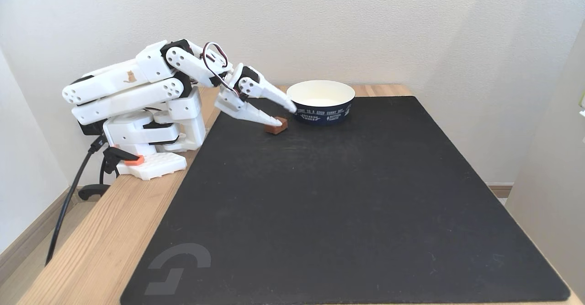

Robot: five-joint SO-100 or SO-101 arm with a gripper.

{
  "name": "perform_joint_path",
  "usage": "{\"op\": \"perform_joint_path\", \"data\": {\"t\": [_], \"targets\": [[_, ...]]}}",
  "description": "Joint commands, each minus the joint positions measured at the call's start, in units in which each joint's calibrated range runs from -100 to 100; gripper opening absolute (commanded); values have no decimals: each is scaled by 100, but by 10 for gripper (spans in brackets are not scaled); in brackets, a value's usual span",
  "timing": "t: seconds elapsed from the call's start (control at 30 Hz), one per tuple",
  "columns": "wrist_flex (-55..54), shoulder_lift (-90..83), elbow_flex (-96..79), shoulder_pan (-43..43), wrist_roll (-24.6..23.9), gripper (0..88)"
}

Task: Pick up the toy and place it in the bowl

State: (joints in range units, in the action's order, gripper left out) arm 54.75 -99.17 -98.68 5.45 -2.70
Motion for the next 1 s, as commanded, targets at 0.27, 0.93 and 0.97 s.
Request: {"op": "perform_joint_path", "data": {"t": [0.27, 0.93, 0.97], "targets": [[54, -25, -15, 86, 35, 309], [258, 3185, 2220, -14, 30, 397], [291, 3518, 2436, -14, 30, 397]]}}
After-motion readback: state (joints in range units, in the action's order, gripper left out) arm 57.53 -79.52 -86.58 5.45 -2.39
